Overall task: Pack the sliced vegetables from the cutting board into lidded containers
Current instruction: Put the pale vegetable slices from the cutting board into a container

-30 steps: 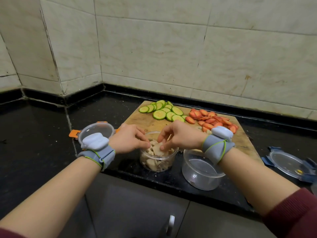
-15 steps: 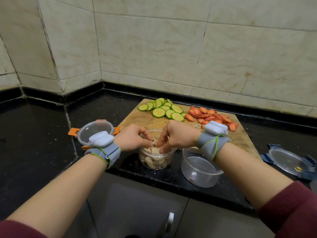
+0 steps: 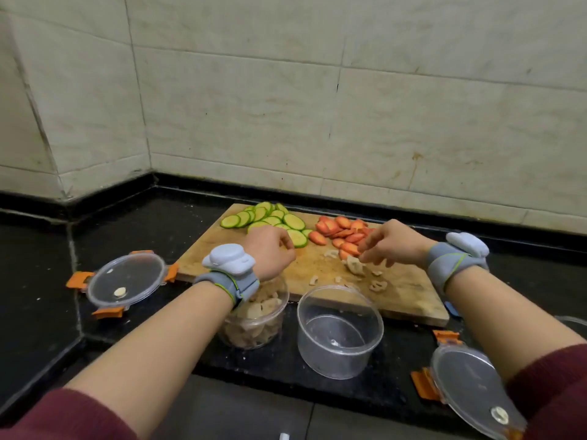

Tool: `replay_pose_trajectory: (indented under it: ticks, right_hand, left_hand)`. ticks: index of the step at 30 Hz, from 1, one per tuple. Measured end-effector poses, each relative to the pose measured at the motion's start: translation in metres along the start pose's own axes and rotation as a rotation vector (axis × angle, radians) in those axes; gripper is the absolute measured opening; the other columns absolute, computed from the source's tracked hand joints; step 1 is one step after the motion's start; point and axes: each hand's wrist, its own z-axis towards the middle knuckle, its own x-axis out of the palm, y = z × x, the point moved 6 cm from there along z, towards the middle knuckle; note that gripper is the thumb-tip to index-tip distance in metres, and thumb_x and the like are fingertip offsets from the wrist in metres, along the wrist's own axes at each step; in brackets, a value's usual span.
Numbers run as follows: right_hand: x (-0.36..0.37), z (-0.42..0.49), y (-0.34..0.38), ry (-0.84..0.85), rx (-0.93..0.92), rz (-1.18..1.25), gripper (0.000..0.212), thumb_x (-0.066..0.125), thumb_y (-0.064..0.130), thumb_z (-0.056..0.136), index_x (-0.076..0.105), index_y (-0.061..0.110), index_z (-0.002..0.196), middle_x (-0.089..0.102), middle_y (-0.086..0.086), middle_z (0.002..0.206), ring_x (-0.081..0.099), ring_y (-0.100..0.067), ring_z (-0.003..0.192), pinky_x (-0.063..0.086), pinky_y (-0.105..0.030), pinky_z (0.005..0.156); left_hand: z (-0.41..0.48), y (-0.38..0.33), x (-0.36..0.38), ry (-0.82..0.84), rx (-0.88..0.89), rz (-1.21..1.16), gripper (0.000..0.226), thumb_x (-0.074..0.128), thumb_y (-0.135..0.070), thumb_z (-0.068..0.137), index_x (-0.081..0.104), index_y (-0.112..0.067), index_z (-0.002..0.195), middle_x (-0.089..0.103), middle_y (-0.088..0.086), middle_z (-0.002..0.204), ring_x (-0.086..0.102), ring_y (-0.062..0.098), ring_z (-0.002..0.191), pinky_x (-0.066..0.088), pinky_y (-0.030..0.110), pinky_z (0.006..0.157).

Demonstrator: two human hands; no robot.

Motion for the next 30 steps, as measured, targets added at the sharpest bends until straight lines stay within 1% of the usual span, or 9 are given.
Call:
replay_pose_trajectory:
  ticks: [3,7,9,11,14,16,20,25,30]
  right_hand:
    - [-0.007,-0.004,-0.038,0.06,0.14,-0.117,0.023,0.077,0.014,0.076,0.07,0.003,0.095,0.062,-0.006,0.074,0.059,-0.014,0.057,0.044,-0.019,0.043]
    - [0.007,-0.007,-0.057,0.137,0.215,-0.067,0.037,0.082,0.019,0.072,0.067,0.004,0.102,0.064,-0.007,0.076,0.061,-0.015,0.057,0.052,-0.023,0.051]
    - [0.012,-0.004,-0.064,0.153,0.229,-0.019,0.048,0.084,0.019,0.069,0.062,0.003,0.108,0.063,-0.005,0.07,0.059,-0.013,0.053,0.051,-0.022,0.049]
    - [0.017,0.0,-0.065,0.169,0.217,0.002,0.051,0.085,0.017,0.068,0.057,0.005,0.11,0.061,-0.005,0.068,0.057,-0.013,0.053,0.049,-0.023,0.049]
    - [0.018,0.01,-0.065,0.189,0.186,0.018,0.048,0.084,0.015,0.069,0.055,0.008,0.107,0.061,-0.01,0.082,0.056,-0.015,0.061,0.049,-0.023,0.052]
    - [0.019,0.015,-0.063,0.202,0.16,0.022,0.043,0.083,0.014,0.07,0.056,0.008,0.103,0.061,-0.012,0.089,0.055,-0.016,0.062,0.048,-0.02,0.05]
    - [0.022,0.02,-0.064,0.243,0.135,0.044,0.033,0.083,0.012,0.07,0.058,0.009,0.093,0.062,-0.01,0.079,0.055,-0.015,0.061,0.048,-0.019,0.051]
    - [0.022,0.023,-0.067,0.247,0.114,0.066,0.033,0.081,0.007,0.071,0.056,0.008,0.092,0.061,-0.011,0.075,0.056,-0.019,0.061,0.051,-0.022,0.052]
    - [0.023,0.023,-0.065,0.26,0.096,0.004,0.024,0.08,0.009,0.073,0.059,0.005,0.083,0.058,-0.006,0.064,0.055,-0.014,0.054,0.05,-0.018,0.047]
  left_hand:
    - [0.016,-0.027,0.025,0.162,0.029,0.044,0.017,0.068,-0.029,0.079,0.071,-0.02,0.093,0.068,0.002,0.099,0.062,0.021,0.098,0.047,0.027,0.079]
    - [0.028,-0.03,0.056,0.344,-0.058,0.109,0.029,0.074,-0.041,0.073,0.065,-0.015,0.084,0.06,0.004,0.079,0.054,0.022,0.069,0.044,0.029,0.058]
    - [0.036,-0.031,0.074,0.433,-0.105,0.107,0.043,0.077,-0.052,0.066,0.064,-0.013,0.081,0.062,0.006,0.076,0.054,0.022,0.064,0.051,0.034,0.064]
    - [0.038,-0.034,0.084,0.489,-0.108,0.092,0.049,0.079,-0.056,0.06,0.062,-0.016,0.08,0.062,0.004,0.072,0.054,0.021,0.062,0.048,0.033,0.063]
    - [0.045,-0.05,0.098,0.552,-0.087,0.025,0.049,0.084,-0.052,0.056,0.062,-0.018,0.083,0.061,0.003,0.067,0.052,0.019,0.056,0.045,0.029,0.058]
    - [0.046,-0.061,0.105,0.57,-0.053,0.038,0.048,0.085,-0.049,0.056,0.057,-0.021,0.082,0.057,0.001,0.067,0.047,0.017,0.052,0.04,0.027,0.055]
    - [0.05,-0.078,0.119,0.565,0.017,0.088,0.047,0.085,-0.045,0.059,0.052,-0.021,0.081,0.051,0.002,0.075,0.042,0.019,0.064,0.032,0.028,0.054]
    - [0.058,-0.08,0.124,0.568,-0.008,0.039,0.041,0.086,-0.038,0.061,0.072,-0.011,0.088,0.063,0.001,0.075,0.054,0.018,0.066,0.045,0.03,0.062]
    - [0.057,-0.08,0.125,0.556,0.009,0.016,0.03,0.084,-0.03,0.064,0.075,-0.01,0.085,0.064,-0.001,0.065,0.056,0.017,0.066,0.046,0.029,0.063]
